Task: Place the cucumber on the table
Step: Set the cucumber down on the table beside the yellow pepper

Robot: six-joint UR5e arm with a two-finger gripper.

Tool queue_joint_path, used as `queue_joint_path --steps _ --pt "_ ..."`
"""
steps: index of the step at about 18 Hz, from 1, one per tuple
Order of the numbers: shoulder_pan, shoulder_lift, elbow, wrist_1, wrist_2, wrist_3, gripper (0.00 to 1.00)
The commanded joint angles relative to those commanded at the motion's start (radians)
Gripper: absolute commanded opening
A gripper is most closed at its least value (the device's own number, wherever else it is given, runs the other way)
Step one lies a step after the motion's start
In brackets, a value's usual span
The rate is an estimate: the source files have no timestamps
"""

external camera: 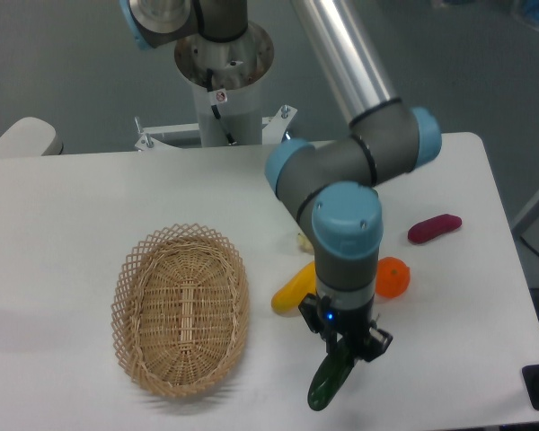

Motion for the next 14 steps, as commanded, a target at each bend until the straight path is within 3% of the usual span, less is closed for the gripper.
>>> queue_joint_path --steps 3,9,11,13,14 --pt "0.011 -0.032 -0.015 0.002 0.046 0.078 0.24" --pt "0.014 -0.054 -0.025 0.000 0.066 0.086 0.29" --pt "0.012 -0.054 -0.022 0.003 0.066 0.088 0.53" --pt "0.012 -0.054 -0.017 0.005 0.068 0.088 0.86" --pt "0.012 -0.052 -0.011 0.005 0.068 0.086 0.97"
